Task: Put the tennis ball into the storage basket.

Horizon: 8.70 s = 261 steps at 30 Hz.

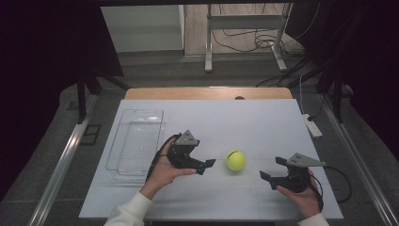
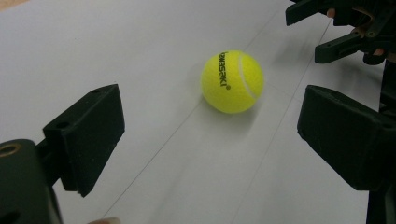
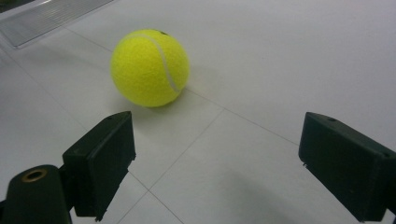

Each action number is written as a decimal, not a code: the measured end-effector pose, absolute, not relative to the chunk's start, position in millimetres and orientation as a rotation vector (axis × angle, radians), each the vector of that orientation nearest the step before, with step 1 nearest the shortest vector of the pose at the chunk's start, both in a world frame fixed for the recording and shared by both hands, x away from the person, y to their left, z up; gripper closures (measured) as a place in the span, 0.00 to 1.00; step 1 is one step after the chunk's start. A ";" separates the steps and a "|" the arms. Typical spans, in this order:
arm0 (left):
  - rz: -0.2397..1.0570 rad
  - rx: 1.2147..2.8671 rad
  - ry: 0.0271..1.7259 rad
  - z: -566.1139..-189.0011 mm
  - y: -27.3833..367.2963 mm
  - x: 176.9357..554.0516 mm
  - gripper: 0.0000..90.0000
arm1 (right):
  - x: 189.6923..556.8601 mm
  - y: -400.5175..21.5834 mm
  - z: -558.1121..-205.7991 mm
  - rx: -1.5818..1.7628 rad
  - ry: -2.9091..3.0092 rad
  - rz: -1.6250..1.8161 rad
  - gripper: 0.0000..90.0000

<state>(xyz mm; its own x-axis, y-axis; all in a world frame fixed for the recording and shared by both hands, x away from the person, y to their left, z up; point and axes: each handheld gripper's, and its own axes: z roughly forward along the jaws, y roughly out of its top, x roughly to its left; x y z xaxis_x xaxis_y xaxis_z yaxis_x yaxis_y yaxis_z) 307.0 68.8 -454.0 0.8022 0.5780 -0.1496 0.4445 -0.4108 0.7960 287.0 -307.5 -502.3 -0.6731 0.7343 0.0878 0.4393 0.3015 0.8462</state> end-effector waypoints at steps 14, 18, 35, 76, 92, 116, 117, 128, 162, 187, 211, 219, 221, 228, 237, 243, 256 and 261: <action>0.169 2.073 0.743 -453.8 55.6 316.3 0.09 | 287.2 -306.4 -503.5 1.055 2.267 1.302 0.12; 0.161 2.079 0.734 -452.9 51.4 318.6 0.09 | 287.4 -306.4 -503.9 1.055 2.270 1.298 0.12; 0.145 2.090 0.732 -453.4 39.1 326.6 0.09 | 287.6 -306.5 -504.1 1.059 2.269 1.294 0.12; 0.113 2.175 0.733 -459.1 2.6 354.4 0.09 | 288.3 -308.5 -505.1 1.066 2.265 1.303 0.12; 0.074 2.230 0.712 -463.8 -12.3 361.0 0.08 | 288.3 -308.4 -505.0 1.064 2.266 1.304 0.12; 0.042 2.305 0.707 -471.0 -27.2 370.2 0.08 | 288.3 -308.4 -505.2 1.062 2.267 1.299 0.12; 0.039 2.305 0.712 -471.5 -27.7 370.7 0.08 | 288.3 -308.4 -505.2 1.062 2.267 1.299 0.12; 0.026 2.340 0.707 -477.2 -34.9 374.3 0.08 | 288.4 -308.7 -505.2 1.065 2.264 1.300 0.12; -0.096 2.342 0.645 -489.9 -45.1 376.0 0.29 | 288.6 -309.4 -505.6 1.070 2.266 1.293 0.12; -0.081 2.367 0.644 -492.8 -51.1 372.2 0.31 | 288.7 -309.6 -505.6 1.072 2.264 1.291 0.12; -0.022 2.352 0.635 -481.4 -40.6 371.5 0.32 | 288.7 -310.8 -505.0 1.075 2.250 1.299 0.12; -0.007 2.333 0.643 -476.0 -33.9 371.2 0.32 | 288.8 -310.9 -505.1 1.078 2.251 1.299 0.12; -0.003 2.325 0.645 -474.3 -31.8 371.2 0.32 | 288.8 -310.8 -505.2 1.077 2.251 1.298 0.12; 0.013 2.302 0.644 -467.3 -24.8 369.5 0.32 | 288.7 -310.6 -505.2 1.079 2.251 1.298 0.12; 0.029 2.271 0.650 -460.5 -18.1 367.8 0.32 | 288.7 -310.4 -505.4 1.081 2.252 1.295 0.12; 0.042 2.254 0.649 -455.8 -14.3 366.7 0.32 | 288.9 -310.5 -505.7 1.080 2.254 1.292 0.12; 0.069 2.234 0.636 -447.2 -10.0 364.9 0.32 | 289.3 -310.8 -506.1 1.082 2.253 1.289 0.12; 0.078 2.222 0.632 -443.0 -8.6 363.9 0.32 | 289.4 -311.0 -506.2 1.082 2.253 1.289 0.12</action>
